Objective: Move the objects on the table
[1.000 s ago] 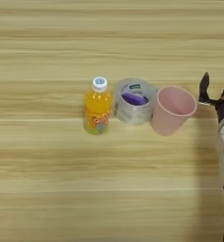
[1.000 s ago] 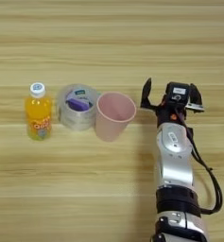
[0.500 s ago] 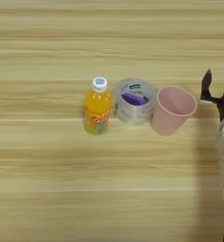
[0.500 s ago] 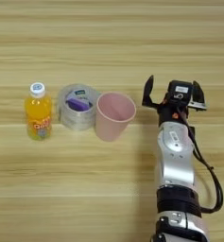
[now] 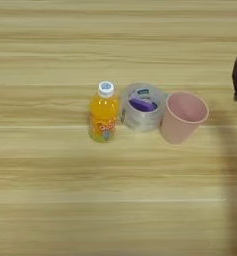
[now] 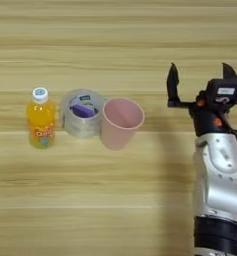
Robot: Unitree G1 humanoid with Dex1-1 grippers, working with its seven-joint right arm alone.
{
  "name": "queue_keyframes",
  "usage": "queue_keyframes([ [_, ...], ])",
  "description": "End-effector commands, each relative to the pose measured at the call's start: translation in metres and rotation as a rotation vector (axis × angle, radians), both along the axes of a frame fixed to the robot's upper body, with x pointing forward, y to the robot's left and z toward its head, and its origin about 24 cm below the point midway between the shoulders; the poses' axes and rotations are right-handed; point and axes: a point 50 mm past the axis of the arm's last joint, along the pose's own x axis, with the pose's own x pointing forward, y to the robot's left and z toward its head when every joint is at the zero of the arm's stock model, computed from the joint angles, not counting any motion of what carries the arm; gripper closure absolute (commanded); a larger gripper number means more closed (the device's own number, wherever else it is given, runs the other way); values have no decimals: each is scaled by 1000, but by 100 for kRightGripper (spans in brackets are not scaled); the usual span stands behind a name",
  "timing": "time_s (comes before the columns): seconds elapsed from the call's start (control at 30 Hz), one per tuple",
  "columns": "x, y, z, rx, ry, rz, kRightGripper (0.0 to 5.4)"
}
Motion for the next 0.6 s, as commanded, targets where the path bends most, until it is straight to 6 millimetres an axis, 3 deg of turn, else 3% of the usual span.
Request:
queue_keyframes([
  [0.03,-6,0,25,-20,-94,198,4],
  [0.3,-22,13,1,-26,26,503,4],
  [0.6,-42,49,21,-144,-64,657,4],
])
